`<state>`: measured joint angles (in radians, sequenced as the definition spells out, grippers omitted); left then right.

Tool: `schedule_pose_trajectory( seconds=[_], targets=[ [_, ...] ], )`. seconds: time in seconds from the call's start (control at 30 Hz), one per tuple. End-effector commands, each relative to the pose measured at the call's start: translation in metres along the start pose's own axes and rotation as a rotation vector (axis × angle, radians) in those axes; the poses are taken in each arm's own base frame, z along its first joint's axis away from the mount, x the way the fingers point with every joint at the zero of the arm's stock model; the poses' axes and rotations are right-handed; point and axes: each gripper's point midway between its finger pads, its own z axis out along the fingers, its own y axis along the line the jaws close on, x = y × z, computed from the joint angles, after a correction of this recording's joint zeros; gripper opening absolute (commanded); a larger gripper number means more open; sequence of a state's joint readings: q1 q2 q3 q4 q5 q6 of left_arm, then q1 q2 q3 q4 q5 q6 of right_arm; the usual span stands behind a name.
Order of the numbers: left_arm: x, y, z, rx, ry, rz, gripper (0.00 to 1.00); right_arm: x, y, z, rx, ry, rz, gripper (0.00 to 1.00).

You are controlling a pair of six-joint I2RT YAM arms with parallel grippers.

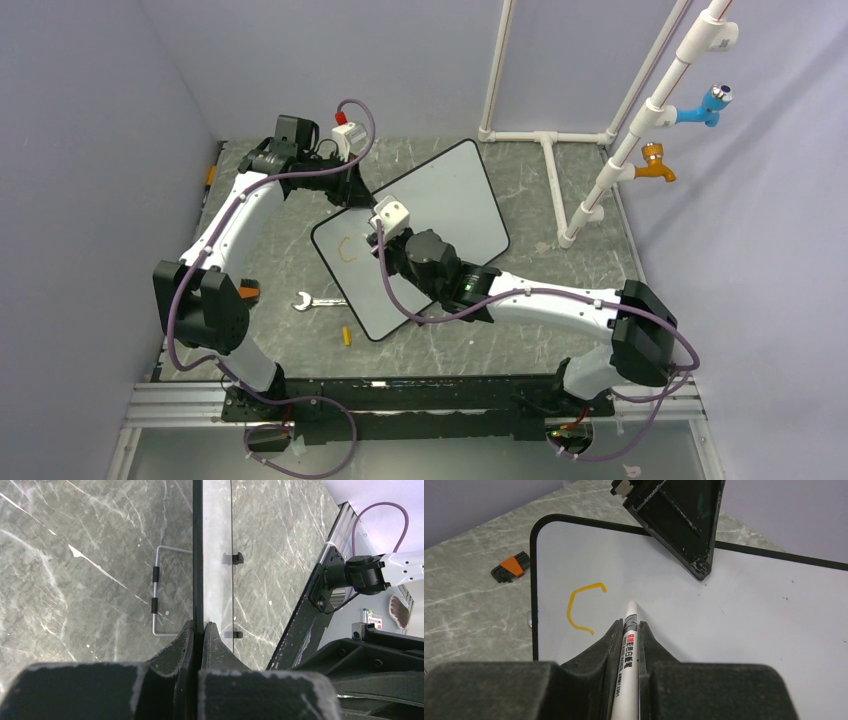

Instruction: Write a sentence on the whiteboard

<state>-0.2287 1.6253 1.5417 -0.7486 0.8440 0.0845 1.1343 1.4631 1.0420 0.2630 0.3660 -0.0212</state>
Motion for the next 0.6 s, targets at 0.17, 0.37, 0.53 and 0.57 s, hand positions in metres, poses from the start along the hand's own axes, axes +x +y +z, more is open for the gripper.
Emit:
schedule_pose_trajectory(
  seconds=[0.17,0.37,0.53,0.57],
  targets=[
    [0.000,0.008,-0.003,-0.085,0.006,0.105,0.00,-0.024,0.009,0.013,-0.037,-0.064,0.040,0.00],
    [-0.001,0.008,-0.004,-0.085,0.005,0.106,0.00,-0.014,0.015,0.015,-0.061,-0.039,0.061,0.00],
    [-0.002,0.008,-0.004,-0.086,0.004,0.105,0.00,-0.001,0.019,0.013,-0.078,-0.002,0.067,0.00],
    [-0.002,0.008,-0.004,-0.089,0.003,0.107,0.00,0.002,0.019,0.013,-0.078,0.005,0.068,0.00]
  ],
)
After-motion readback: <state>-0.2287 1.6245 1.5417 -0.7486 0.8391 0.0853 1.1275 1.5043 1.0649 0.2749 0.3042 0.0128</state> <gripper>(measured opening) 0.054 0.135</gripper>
